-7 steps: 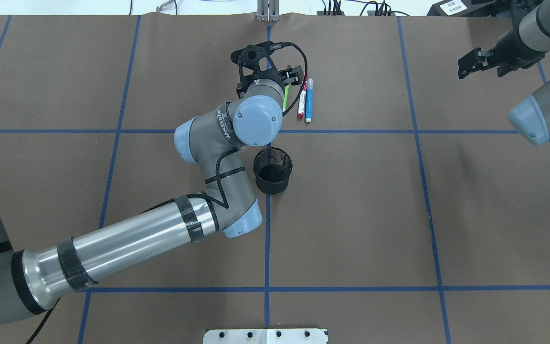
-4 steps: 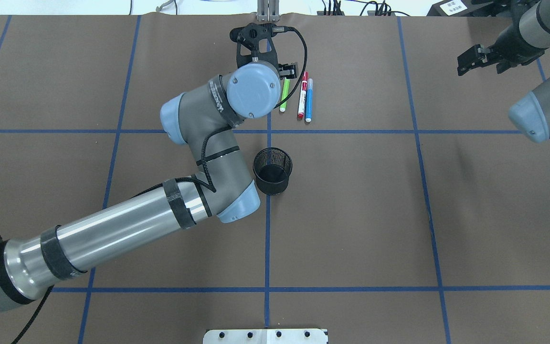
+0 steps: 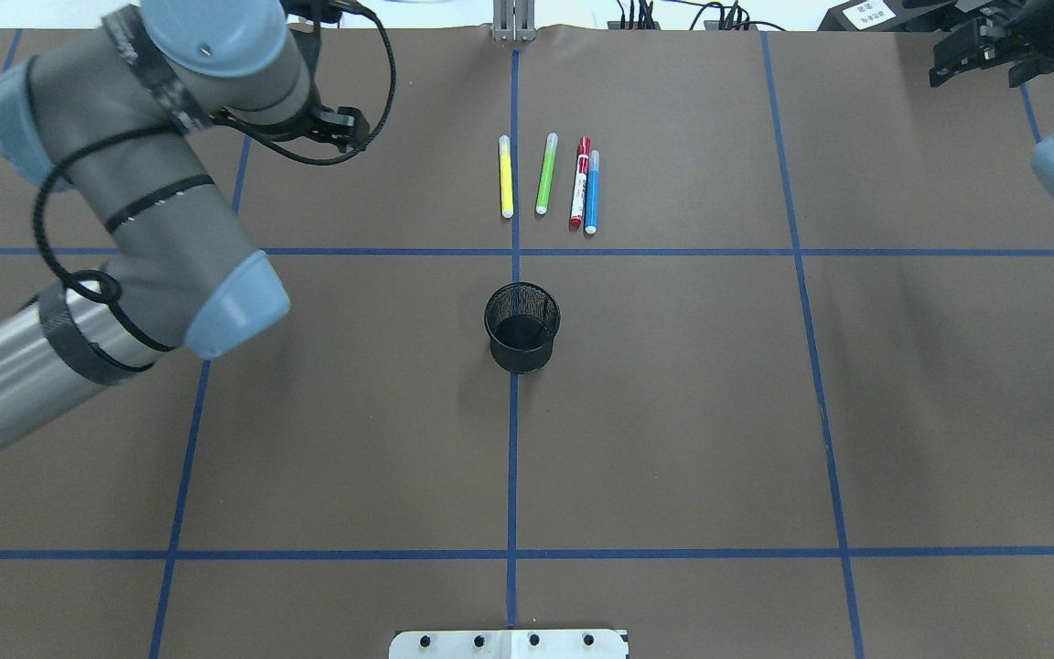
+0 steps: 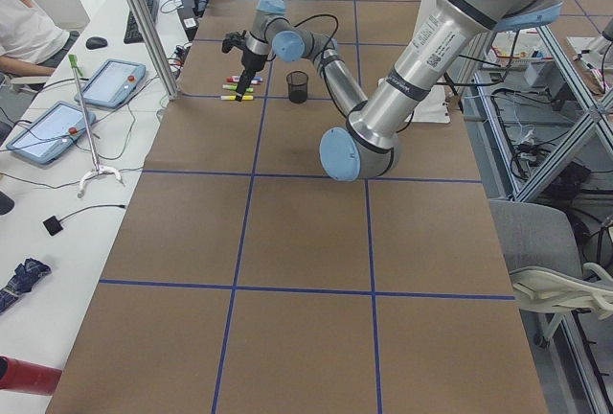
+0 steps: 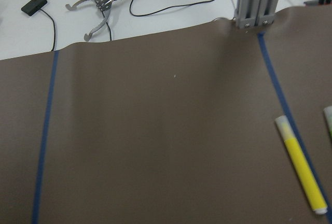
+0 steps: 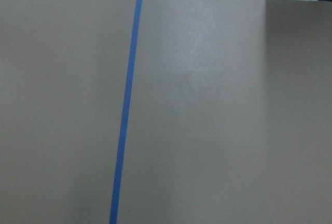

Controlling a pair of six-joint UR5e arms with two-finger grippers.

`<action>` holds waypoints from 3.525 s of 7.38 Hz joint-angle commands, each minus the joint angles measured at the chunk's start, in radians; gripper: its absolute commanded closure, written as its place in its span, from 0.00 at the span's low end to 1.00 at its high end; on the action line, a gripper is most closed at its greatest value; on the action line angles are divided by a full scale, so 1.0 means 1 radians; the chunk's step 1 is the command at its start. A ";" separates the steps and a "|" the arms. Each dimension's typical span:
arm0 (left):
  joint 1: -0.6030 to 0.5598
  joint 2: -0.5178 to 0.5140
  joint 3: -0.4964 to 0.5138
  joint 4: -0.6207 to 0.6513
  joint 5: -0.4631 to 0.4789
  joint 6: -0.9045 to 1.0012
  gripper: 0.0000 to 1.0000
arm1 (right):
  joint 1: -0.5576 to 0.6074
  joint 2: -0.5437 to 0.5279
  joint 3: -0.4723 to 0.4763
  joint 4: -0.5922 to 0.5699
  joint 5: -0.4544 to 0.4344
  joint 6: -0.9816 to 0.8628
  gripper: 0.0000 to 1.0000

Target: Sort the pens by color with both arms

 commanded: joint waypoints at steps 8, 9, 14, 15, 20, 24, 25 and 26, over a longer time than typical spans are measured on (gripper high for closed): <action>-0.638 0.590 -0.068 0.074 -0.575 0.805 0.00 | 0.197 -0.172 -0.008 -0.194 0.111 -0.417 0.00; -0.640 0.590 -0.054 0.073 -0.563 0.835 0.00 | 0.208 -0.184 -0.006 -0.229 0.113 -0.459 0.00; -0.637 0.625 -0.056 0.070 -0.552 0.781 0.00 | 0.237 -0.193 -0.011 -0.286 0.200 -0.475 0.00; -0.635 0.626 -0.060 0.067 -0.553 0.753 0.00 | 0.237 -0.203 -0.009 -0.281 0.202 -0.475 0.00; -0.632 0.617 -0.065 0.065 -0.598 0.753 0.00 | 0.237 -0.203 -0.011 -0.273 0.202 -0.475 0.00; -0.632 0.617 -0.072 0.065 -0.599 0.753 0.00 | 0.237 -0.203 -0.008 -0.273 0.200 -0.475 0.00; -0.632 0.617 -0.072 0.065 -0.599 0.753 0.00 | 0.237 -0.203 -0.006 -0.273 0.200 -0.475 0.00; -0.632 0.617 -0.072 0.065 -0.599 0.753 0.00 | 0.237 -0.203 -0.006 -0.273 0.200 -0.475 0.00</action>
